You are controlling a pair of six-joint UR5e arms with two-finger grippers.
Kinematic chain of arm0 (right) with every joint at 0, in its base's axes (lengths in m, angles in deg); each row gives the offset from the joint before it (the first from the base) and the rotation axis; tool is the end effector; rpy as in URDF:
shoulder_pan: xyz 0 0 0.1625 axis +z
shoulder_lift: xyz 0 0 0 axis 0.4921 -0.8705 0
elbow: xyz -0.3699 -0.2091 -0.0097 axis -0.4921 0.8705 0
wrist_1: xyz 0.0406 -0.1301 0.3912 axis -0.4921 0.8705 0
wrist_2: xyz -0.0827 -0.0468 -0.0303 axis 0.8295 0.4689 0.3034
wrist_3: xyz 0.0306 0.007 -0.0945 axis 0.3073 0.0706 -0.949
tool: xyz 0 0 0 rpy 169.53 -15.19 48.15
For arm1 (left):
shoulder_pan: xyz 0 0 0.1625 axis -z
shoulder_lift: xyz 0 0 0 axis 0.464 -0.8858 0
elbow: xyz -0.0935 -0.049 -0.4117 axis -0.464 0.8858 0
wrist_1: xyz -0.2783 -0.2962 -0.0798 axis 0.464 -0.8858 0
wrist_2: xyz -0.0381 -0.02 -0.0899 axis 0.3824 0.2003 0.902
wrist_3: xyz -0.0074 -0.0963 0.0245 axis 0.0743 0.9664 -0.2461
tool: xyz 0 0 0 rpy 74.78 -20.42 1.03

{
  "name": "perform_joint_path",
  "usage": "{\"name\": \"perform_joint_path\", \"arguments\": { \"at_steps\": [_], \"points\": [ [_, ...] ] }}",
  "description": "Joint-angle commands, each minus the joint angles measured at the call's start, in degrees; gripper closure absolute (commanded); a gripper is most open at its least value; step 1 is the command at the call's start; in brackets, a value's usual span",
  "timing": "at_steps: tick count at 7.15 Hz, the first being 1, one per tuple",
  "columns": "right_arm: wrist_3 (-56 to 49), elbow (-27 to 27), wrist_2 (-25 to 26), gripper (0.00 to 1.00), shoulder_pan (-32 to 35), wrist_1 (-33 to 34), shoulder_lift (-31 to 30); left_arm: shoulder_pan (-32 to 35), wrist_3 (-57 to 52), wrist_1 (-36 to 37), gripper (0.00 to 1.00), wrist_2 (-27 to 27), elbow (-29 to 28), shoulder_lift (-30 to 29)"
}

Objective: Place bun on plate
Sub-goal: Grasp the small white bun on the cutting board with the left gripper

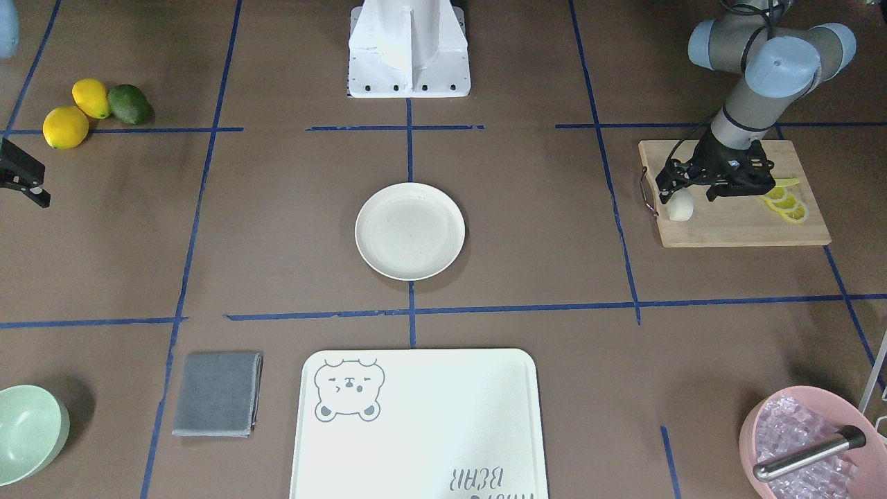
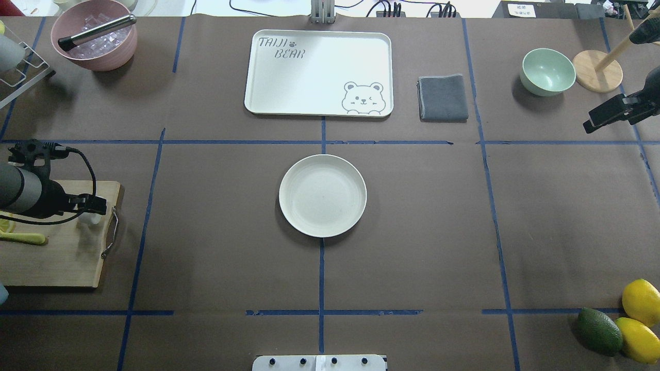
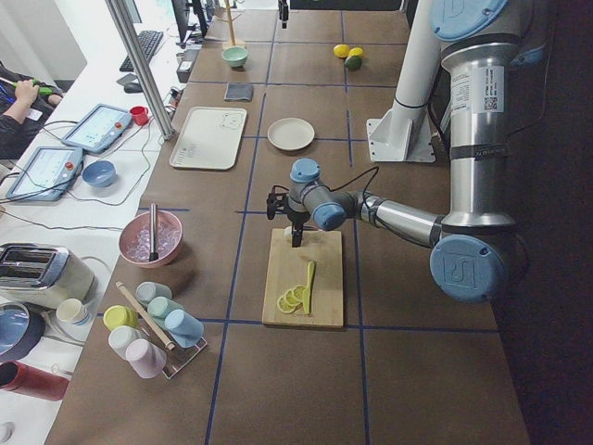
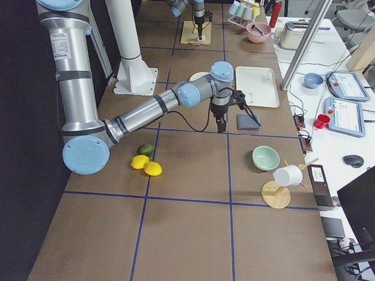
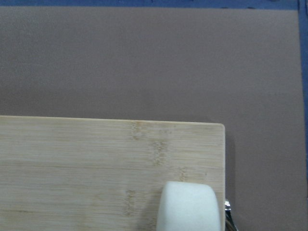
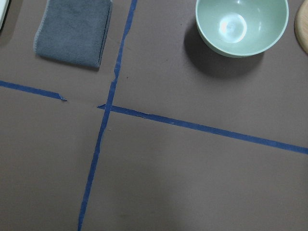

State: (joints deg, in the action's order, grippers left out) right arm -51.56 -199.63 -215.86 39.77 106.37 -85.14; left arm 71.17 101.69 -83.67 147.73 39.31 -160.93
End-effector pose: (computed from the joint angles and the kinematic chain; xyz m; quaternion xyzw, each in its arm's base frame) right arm -0.1180 -0.5031 0.4210 0.0757 -0.3931 -0.0812 0.9128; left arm 0.2891 -0.4048 0.5355 0.0509 0.3770 -0.0348 0.9242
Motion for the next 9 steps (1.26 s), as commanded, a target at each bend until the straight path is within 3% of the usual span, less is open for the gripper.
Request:
{"name": "perform_joint_path", "arguments": {
  "at_steps": [1,3,5,8,9],
  "points": [
    [-0.16,-0.07,-0.04,0.00,0.10,0.00,-0.19,-0.11,0.11,-0.05,0.06,-0.04,-0.37,-0.21],
    [-0.16,0.02,-0.04,0.00,0.01,0.00,-0.10,-0.11,0.19,-0.05,0.19,0.05,-0.20,-0.83],
    [-0.16,0.10,-0.04,0.00,0.01,0.00,-0.10,-0.11,0.11,-0.05,0.39,0.05,-0.02,-0.83],
    [-0.16,0.02,-0.04,0.00,0.10,0.00,-0.19,-0.20,0.02,-0.05,0.59,0.05,-0.11,-0.74],
    [-0.16,0.02,-0.04,0.00,0.01,0.00,-0.19,-0.11,-0.07,-0.05,0.61,0.05,-0.02,-0.65]
  ]
}}
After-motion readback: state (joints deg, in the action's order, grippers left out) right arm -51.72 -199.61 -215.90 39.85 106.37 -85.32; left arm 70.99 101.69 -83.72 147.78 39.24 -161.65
